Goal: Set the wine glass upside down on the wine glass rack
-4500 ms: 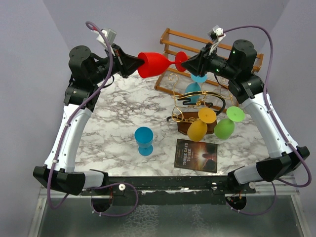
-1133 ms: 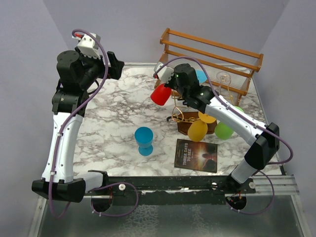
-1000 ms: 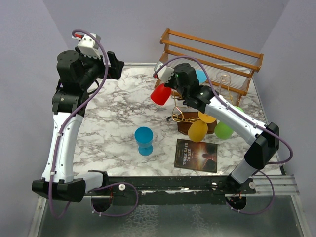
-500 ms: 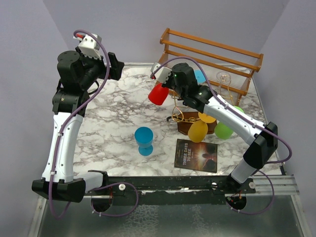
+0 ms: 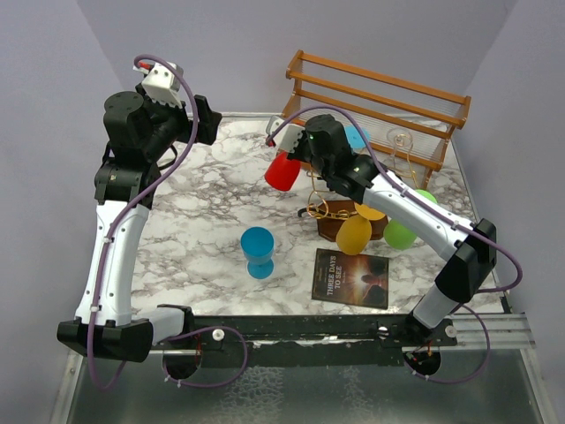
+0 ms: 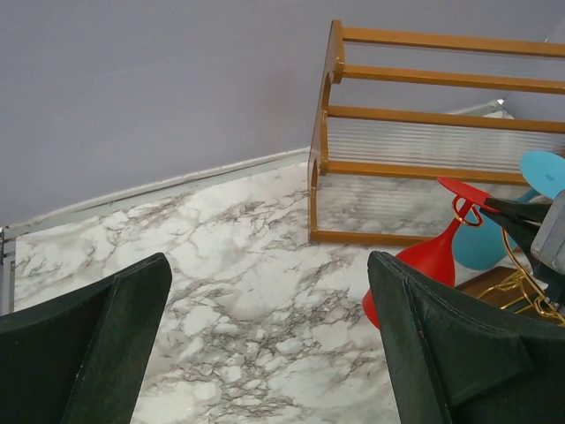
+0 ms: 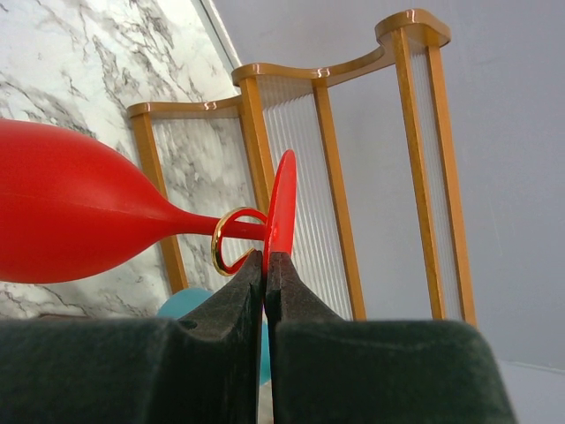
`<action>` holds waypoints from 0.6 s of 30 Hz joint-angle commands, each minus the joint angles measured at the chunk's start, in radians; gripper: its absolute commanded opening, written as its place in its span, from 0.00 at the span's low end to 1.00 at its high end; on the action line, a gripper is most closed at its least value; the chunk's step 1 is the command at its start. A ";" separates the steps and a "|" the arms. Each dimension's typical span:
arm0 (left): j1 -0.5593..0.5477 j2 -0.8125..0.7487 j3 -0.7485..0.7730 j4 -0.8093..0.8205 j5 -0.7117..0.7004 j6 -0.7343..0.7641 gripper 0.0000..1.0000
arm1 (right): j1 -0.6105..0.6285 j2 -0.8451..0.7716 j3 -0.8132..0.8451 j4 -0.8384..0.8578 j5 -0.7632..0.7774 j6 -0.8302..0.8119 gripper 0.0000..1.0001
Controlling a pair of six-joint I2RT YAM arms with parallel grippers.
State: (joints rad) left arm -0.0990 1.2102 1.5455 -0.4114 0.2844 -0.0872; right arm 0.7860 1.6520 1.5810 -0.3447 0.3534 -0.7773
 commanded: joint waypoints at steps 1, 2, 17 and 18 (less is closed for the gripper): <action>0.005 -0.015 -0.017 0.030 -0.029 0.032 0.97 | 0.025 -0.028 -0.002 0.003 -0.040 -0.010 0.05; 0.005 -0.016 -0.019 0.031 -0.033 0.037 0.97 | 0.028 -0.028 -0.002 -0.001 -0.040 -0.012 0.05; 0.005 -0.018 -0.057 0.045 -0.060 0.087 0.97 | 0.045 -0.028 -0.008 -0.030 -0.046 -0.016 0.10; 0.005 -0.018 -0.059 0.048 -0.059 0.088 0.97 | 0.045 -0.029 -0.009 -0.032 -0.049 -0.014 0.11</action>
State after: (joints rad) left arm -0.0990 1.2098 1.4952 -0.3996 0.2485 -0.0235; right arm 0.8112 1.6512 1.5806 -0.3672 0.3534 -0.7998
